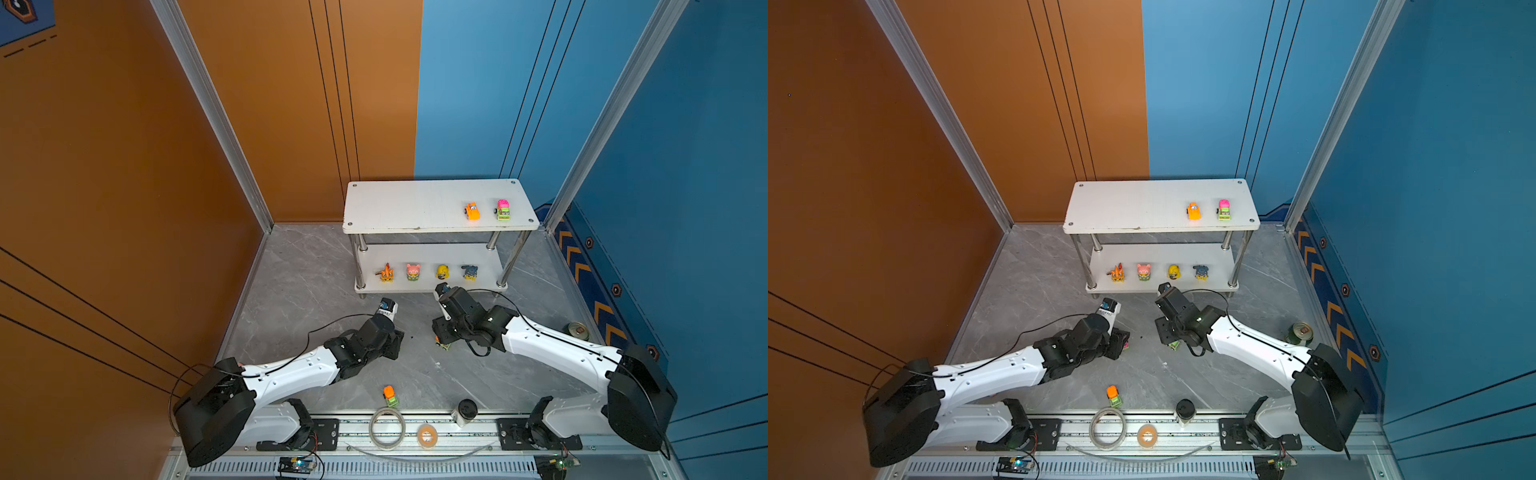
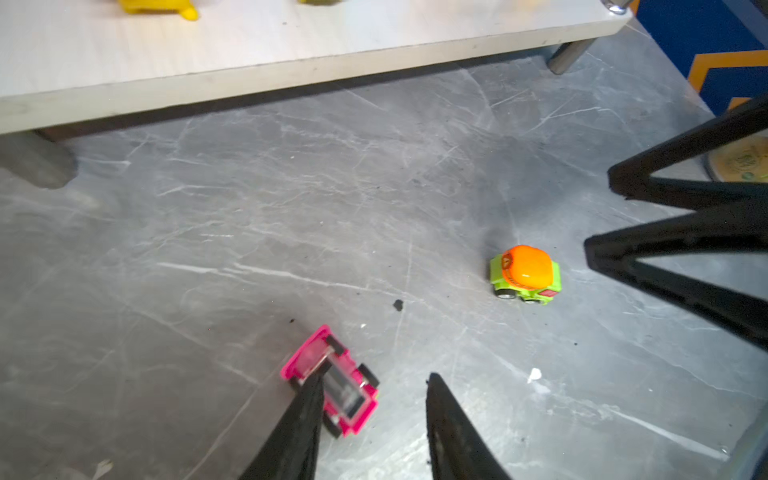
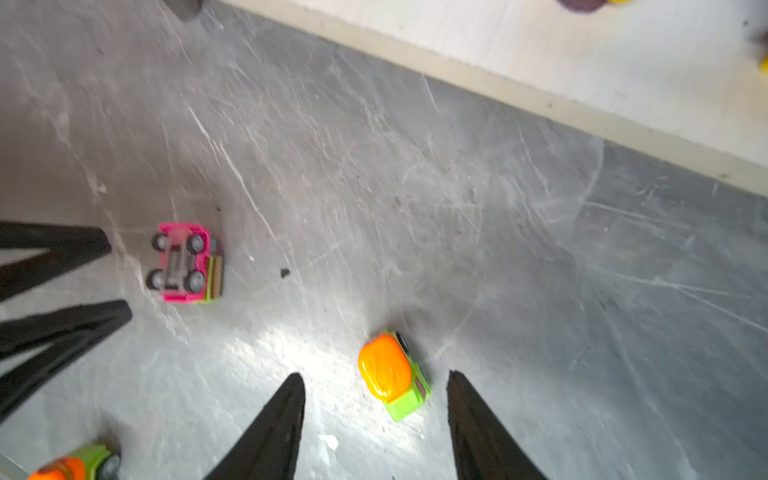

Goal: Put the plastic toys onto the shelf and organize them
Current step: 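Close the right gripper on the orange-topped green car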

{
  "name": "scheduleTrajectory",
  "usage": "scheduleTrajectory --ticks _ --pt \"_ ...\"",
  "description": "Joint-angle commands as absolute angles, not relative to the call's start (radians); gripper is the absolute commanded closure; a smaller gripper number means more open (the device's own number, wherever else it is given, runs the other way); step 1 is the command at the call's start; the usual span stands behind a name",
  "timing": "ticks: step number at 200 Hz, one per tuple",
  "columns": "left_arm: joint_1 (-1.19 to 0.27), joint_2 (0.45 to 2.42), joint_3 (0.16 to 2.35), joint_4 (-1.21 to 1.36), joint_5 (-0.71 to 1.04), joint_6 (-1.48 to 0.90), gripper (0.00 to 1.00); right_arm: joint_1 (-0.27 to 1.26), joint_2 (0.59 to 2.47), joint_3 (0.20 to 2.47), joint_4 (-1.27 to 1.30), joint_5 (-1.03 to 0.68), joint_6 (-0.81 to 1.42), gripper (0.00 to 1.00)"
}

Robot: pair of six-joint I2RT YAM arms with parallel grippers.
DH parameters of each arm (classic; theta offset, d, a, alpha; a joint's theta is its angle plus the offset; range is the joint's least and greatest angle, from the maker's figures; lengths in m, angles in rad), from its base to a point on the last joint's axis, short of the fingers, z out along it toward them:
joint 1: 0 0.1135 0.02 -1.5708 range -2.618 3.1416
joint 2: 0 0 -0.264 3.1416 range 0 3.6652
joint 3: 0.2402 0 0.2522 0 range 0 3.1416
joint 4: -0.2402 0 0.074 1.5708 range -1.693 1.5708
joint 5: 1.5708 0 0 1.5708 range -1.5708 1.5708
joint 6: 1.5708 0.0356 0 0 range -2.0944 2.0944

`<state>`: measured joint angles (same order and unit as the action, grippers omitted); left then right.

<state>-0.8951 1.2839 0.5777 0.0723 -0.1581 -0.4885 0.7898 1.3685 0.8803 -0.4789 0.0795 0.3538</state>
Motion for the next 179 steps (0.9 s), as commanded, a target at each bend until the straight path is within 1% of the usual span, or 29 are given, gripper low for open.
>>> scheduleTrajectory --ticks 1,24,64,94,124,137,155,161,179 --pt "-0.911 1.325 0.612 0.097 -0.113 -0.458 0.57 0.781 1.371 0.844 -0.57 0.068 0.305 0.43" --pt "-0.923 1.343 0.618 0.109 -0.099 -0.466 0.55 0.768 1.393 0.827 -0.542 0.036 0.302 0.44" --pt "-0.928 1.327 0.612 0.094 -0.12 -0.475 0.54 0.751 1.457 0.814 -0.467 -0.015 0.294 0.48" --pt "-0.927 1.306 0.601 0.085 -0.135 -0.481 0.54 0.751 1.506 0.827 -0.435 -0.04 0.283 0.56" --pt "-0.927 1.295 0.591 0.088 -0.14 -0.488 0.53 0.746 1.544 0.827 -0.408 -0.045 0.279 0.59" --pt "-0.927 1.294 0.591 0.087 -0.14 -0.488 0.53 0.744 1.551 0.827 -0.397 -0.047 0.279 0.64" --pt "-0.927 1.291 0.589 0.085 -0.142 -0.486 0.53 0.746 1.551 0.831 -0.397 -0.052 0.284 0.76" --pt "-0.927 1.291 0.587 0.087 -0.142 -0.486 0.53 0.747 1.547 0.834 -0.4 -0.051 0.287 0.78" --pt "-0.926 1.29 0.58 0.1 -0.142 -0.486 0.53 0.758 1.524 0.848 -0.423 -0.04 0.294 0.79"
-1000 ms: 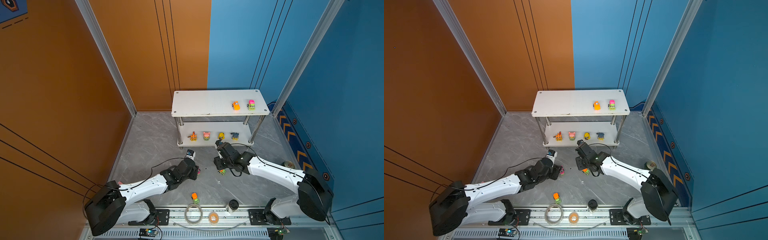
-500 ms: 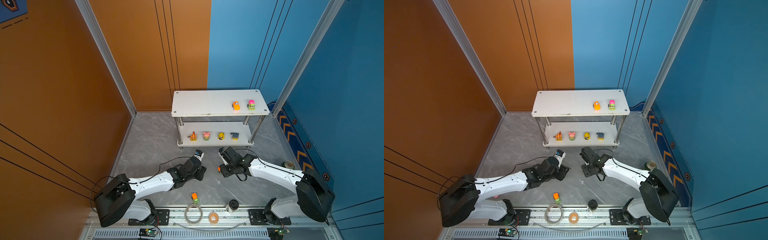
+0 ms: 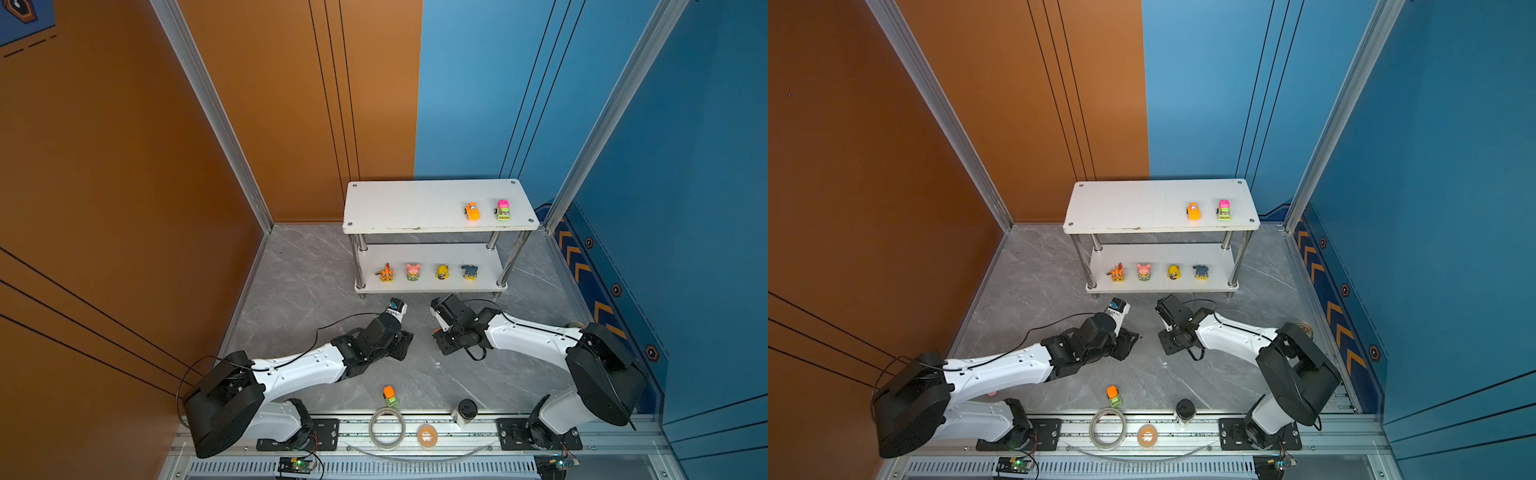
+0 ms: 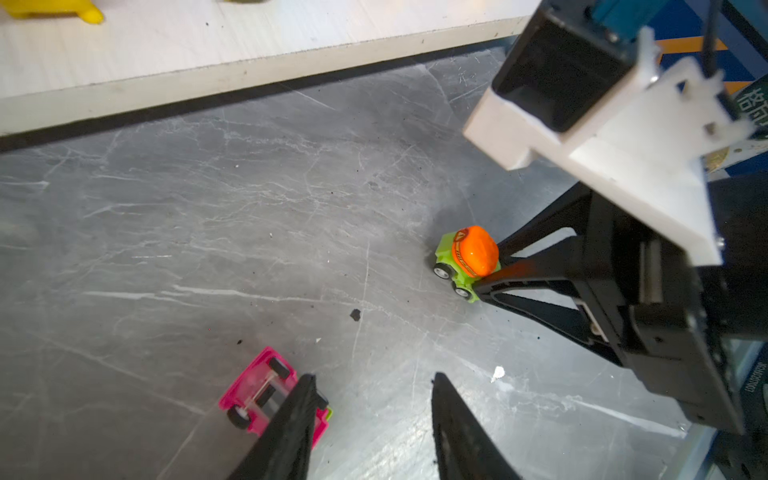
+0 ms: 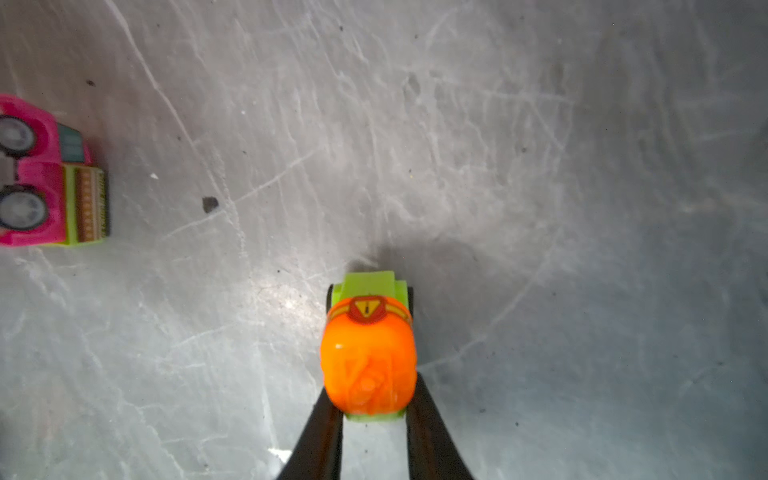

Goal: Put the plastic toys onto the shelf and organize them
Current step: 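Close the right gripper on the orange-topped green car, then lift the orange-topped green car with the right gripper over the top shelf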

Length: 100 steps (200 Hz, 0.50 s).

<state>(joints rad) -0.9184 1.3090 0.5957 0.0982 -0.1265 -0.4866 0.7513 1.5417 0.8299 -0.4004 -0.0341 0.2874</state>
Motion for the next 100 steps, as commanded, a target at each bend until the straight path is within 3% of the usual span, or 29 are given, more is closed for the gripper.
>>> scheduleTrajectory --ticks 1,50,100 --pt "-0.925 1.29 0.58 0.101 -0.142 -0.486 0.53 0.759 1.522 0.849 -0.426 -0.039 0.294 0.79" --pt "-0.921 1.287 0.571 0.11 -0.14 -0.488 0.52 0.81 1.46 0.943 -0.582 0.015 0.327 0.84" --pt "-0.908 1.273 0.555 0.12 -0.135 -0.489 0.52 0.838 1.34 1.216 -0.905 0.113 0.358 0.84"
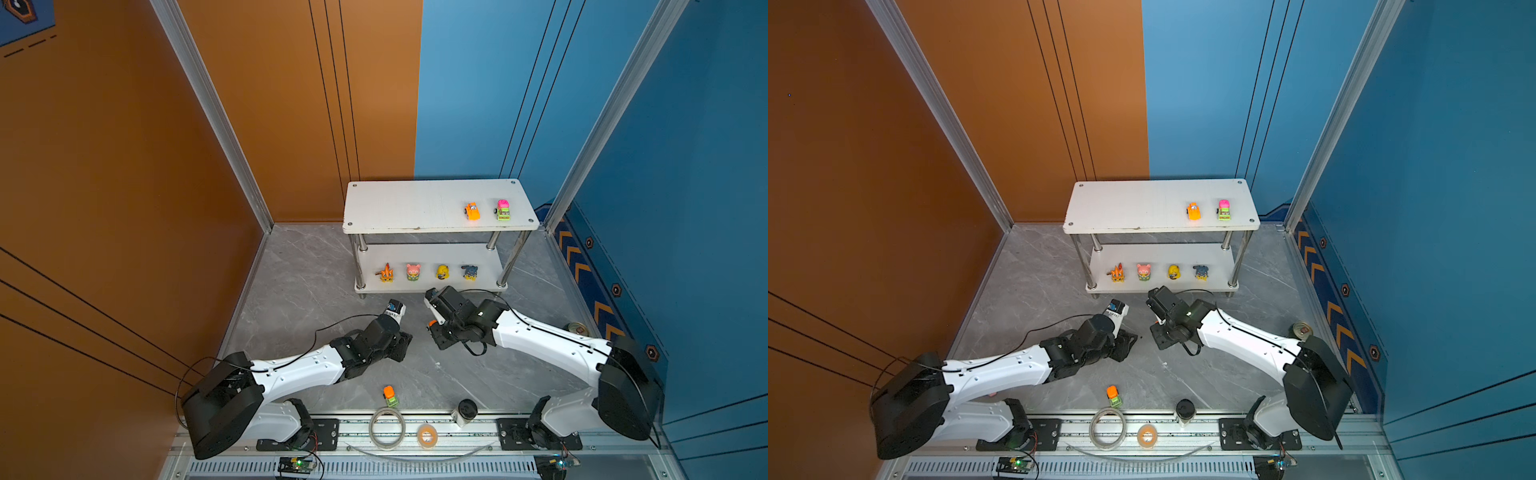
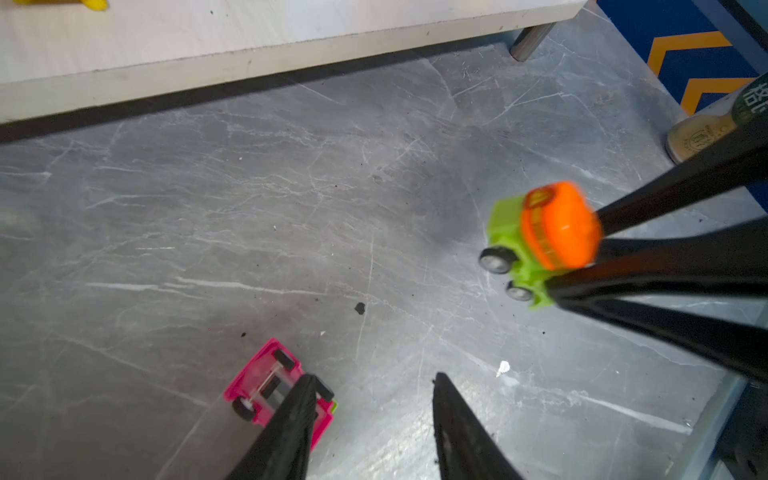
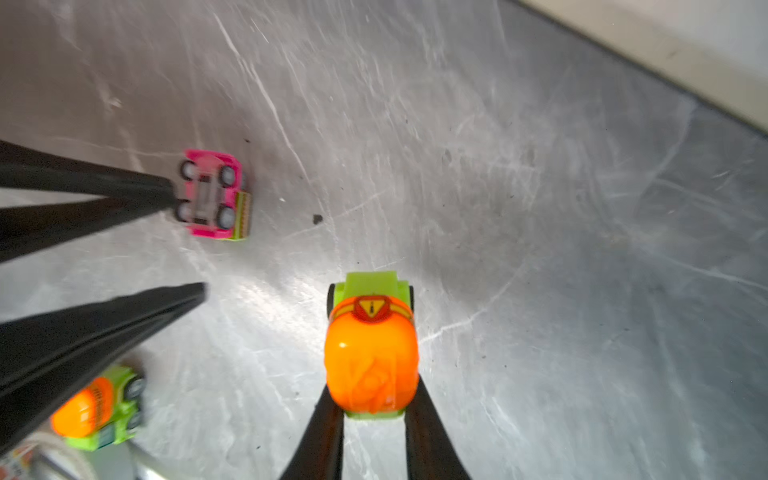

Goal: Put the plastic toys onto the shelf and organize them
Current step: 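Lift the orange-topped green car with the right gripper over the top shelf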

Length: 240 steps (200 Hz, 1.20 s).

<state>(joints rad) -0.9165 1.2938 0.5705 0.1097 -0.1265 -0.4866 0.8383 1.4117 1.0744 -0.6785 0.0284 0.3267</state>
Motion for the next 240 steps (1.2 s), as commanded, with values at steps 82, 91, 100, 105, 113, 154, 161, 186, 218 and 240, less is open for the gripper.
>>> scheduleTrajectory --ticks 82,91,100,105,113,154,161,186,218,240 --pt "-0.902 1.214 0.522 0.101 -0.151 -0.497 0.52 0.839 1.395 1.831 -1.146 0.25 0.26 0.86" --pt "-0.902 1.208 0.522 0.097 -0.152 -0.498 0.52 0.828 1.434 1.91 -1.165 0.258 0.242 0.87" --pt "-0.901 1.2 0.517 0.094 -0.153 -0.502 0.52 0.817 1.48 1.984 -1.189 0.269 0.225 0.87" --pt "-0.901 1.195 0.515 0.095 -0.155 -0.503 0.52 0.81 1.506 2.03 -1.204 0.271 0.218 0.87" --pt "-0.901 1.191 0.51 0.092 -0.158 -0.506 0.52 0.796 1.545 2.092 -1.223 0.269 0.204 0.87" --pt "-0.901 1.179 0.501 0.085 -0.161 -0.512 0.52 0.723 1.721 2.331 -1.295 0.24 0.179 0.88" --pt "-0.901 1.179 0.501 0.083 -0.162 -0.512 0.52 0.714 1.743 2.352 -1.298 0.235 0.181 0.88" --pt "-0.902 1.186 0.502 0.081 -0.164 -0.513 0.52 0.708 1.805 2.412 -1.297 0.241 0.175 0.88" --pt "-0.901 1.188 0.501 0.087 -0.161 -0.518 0.52 0.656 1.855 2.474 -1.298 0.224 0.174 0.89" --pt "-0.899 1.193 0.499 0.092 -0.164 -0.52 0.52 0.632 1.865 2.475 -1.298 0.205 0.18 0.89"
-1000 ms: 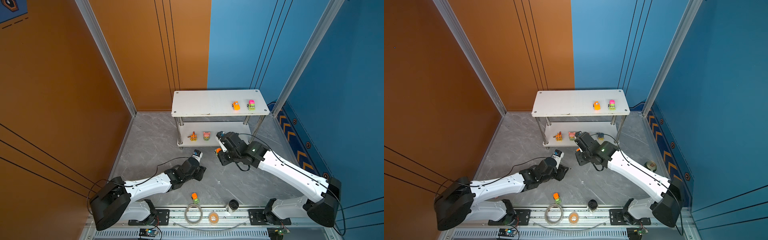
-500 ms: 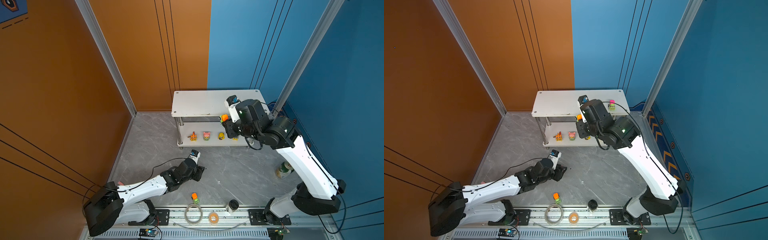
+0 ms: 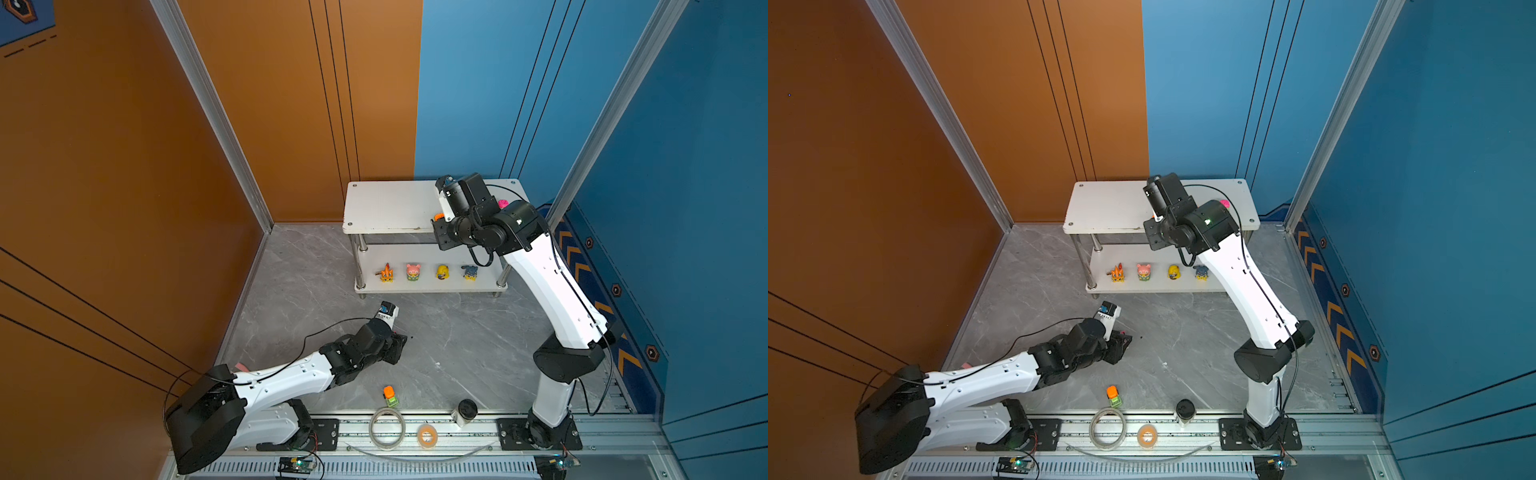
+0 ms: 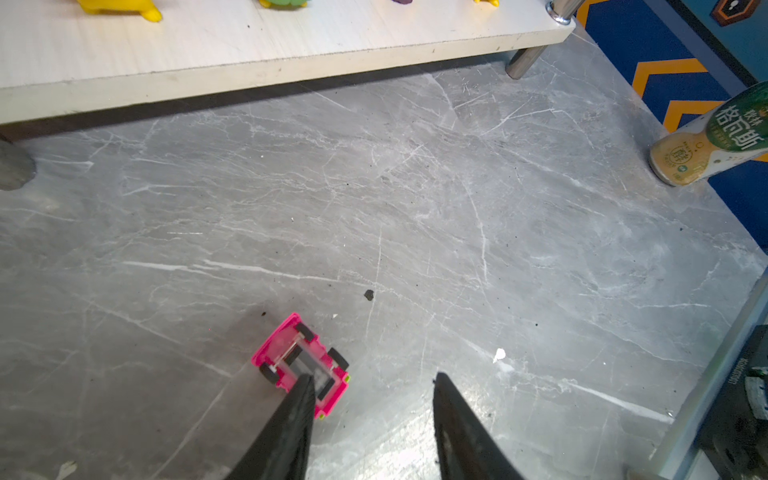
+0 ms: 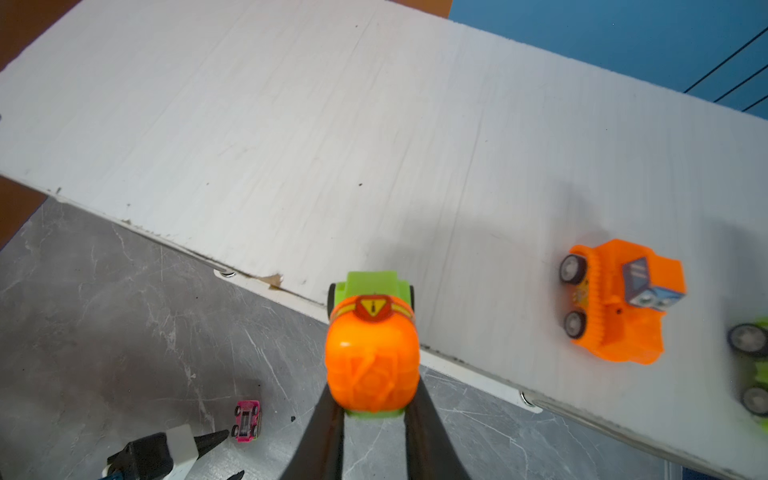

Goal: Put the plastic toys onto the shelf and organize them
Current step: 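Lift the orange-topped green car with the right gripper over the top shelf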

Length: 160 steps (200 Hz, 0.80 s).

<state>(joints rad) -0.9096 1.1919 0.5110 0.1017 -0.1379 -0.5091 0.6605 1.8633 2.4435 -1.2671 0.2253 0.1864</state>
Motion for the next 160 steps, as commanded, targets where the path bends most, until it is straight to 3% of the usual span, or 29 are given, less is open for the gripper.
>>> scheduleTrajectory --ticks 1,160 --pt "-0.899 1.194 0.499 0.092 -0.165 -0.52 0.52 0.631 1.865 2.475 -1.298 0.203 0.18 0.89" --pt "-0.9 1.272 0.51 0.137 -0.145 -0.536 0.52 0.567 1.937 2.474 -1.229 0.111 0.214 0.88"
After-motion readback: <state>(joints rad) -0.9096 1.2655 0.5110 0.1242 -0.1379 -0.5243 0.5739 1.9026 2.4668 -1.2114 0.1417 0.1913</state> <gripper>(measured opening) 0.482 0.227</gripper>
